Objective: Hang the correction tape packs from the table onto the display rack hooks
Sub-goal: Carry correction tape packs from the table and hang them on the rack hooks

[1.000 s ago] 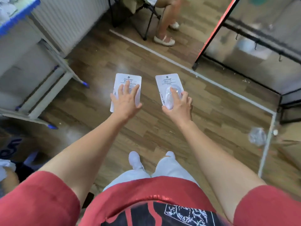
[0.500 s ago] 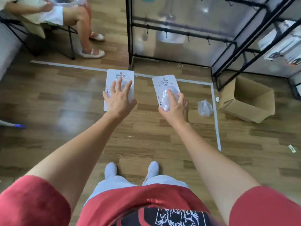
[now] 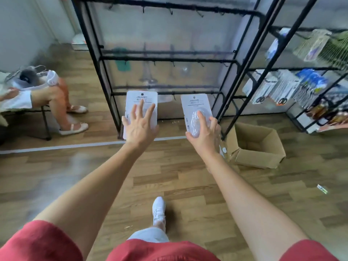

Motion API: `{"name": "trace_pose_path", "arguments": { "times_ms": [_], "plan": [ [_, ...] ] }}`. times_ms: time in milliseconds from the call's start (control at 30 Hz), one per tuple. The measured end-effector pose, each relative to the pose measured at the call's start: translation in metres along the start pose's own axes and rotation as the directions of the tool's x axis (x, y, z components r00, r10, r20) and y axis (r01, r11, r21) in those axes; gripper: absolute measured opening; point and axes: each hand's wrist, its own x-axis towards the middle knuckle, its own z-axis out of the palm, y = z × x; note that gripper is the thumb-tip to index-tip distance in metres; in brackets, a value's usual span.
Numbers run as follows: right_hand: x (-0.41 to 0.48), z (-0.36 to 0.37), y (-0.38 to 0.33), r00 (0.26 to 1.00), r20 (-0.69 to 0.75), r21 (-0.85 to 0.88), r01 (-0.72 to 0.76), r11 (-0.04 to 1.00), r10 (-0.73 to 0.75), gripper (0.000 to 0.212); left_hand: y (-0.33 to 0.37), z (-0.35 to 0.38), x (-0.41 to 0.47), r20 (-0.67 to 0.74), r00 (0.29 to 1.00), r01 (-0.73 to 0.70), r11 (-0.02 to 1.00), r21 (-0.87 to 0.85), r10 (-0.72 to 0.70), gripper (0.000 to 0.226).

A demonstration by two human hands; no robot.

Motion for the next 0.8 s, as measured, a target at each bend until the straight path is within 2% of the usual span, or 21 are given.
{"name": "trace_pose_path", "arguments": {
  "times_ms": [300,467,800],
  "plan": [
    [0.188,-0.027,-0.02,0.972,-0.234,0.019,0.043,0.999,-0.038,0.073,0.046,-0.048,0.181,-0.188,0.974,-0.128,0.992,-0.009,0.124,0.067],
    [0.264,-0.038,-0.019,0.921,-0.385,0.102,0.101,0.99,-0.054,0.074,0.074,-0.066,0.257,-0.223,0.959,-0.182,0.983,-0.013,0.175,0.07],
    [0.397,-0.06,0.009,0.872,-0.478,0.104,0.179,0.978,-0.108,0.075,0.15,-0.08,0.373,-0.346,0.904,-0.263,0.965,0.01,0.25,0.071]
  ]
}}
